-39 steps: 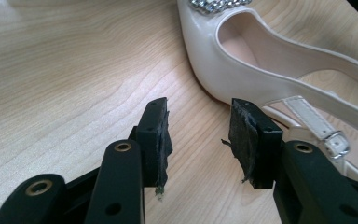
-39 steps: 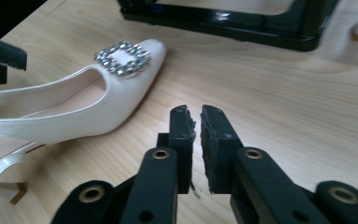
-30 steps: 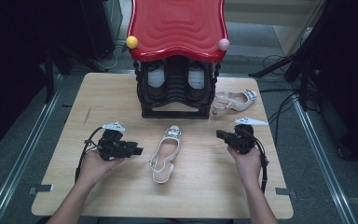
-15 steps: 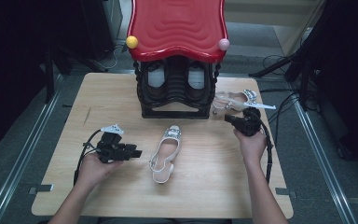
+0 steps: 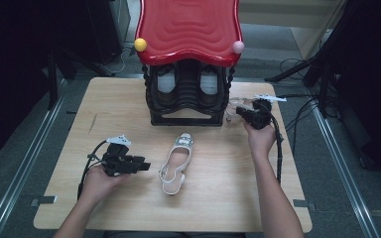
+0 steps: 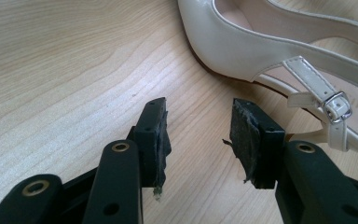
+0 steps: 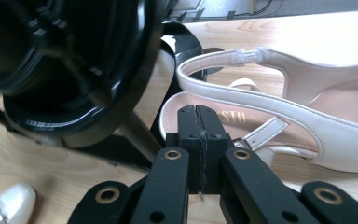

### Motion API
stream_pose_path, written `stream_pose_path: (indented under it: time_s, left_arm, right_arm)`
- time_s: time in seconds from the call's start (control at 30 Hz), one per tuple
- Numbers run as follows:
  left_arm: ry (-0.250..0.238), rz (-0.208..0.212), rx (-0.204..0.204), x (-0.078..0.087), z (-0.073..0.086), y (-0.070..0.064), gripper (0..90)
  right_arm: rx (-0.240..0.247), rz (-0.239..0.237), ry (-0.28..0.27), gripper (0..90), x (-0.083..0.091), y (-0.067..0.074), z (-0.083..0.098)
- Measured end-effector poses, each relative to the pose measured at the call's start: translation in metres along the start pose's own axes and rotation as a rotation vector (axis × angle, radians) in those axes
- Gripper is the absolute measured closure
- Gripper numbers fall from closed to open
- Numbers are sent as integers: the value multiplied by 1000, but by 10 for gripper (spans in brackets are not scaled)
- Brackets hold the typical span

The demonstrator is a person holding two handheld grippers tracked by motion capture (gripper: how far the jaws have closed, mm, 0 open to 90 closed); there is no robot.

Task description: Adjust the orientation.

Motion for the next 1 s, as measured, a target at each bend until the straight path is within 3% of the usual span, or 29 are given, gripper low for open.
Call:
stream_pose_path:
  time_s: [0.1, 0.2, 0.37, 0.43, 1.0]
  left_arm:
    - [2, -3, 3, 0, 1, 1, 565]
    - [5, -3, 6, 0, 2, 0, 565]
    - [6, -8, 5, 0, 4, -1, 564]
    - [6, -12, 4, 1, 5, -2, 563]
    - [3, -21, 6, 4, 6, 1, 560]
  right_arm:
    - [-21, -5, -1, 900, -3, -6, 0]
    - [-24, -17, -18, 900, -3, -4, 0]
    - [38, 31, -16, 900, -13, 3, 7]
    - [19, 32, -13, 900, -12, 1, 7]
    - [23, 46, 8, 900, -2, -7, 8]
Point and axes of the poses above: each handheld gripper's, and its own axes: x roughly backward along the jaws, z roughly out of its underside, y roughly to its left, the point moved 2 cm from there along -x, roughly forward along the jaws, and after that the axes turned 14 degrees about -x, right-handed, at the moved point
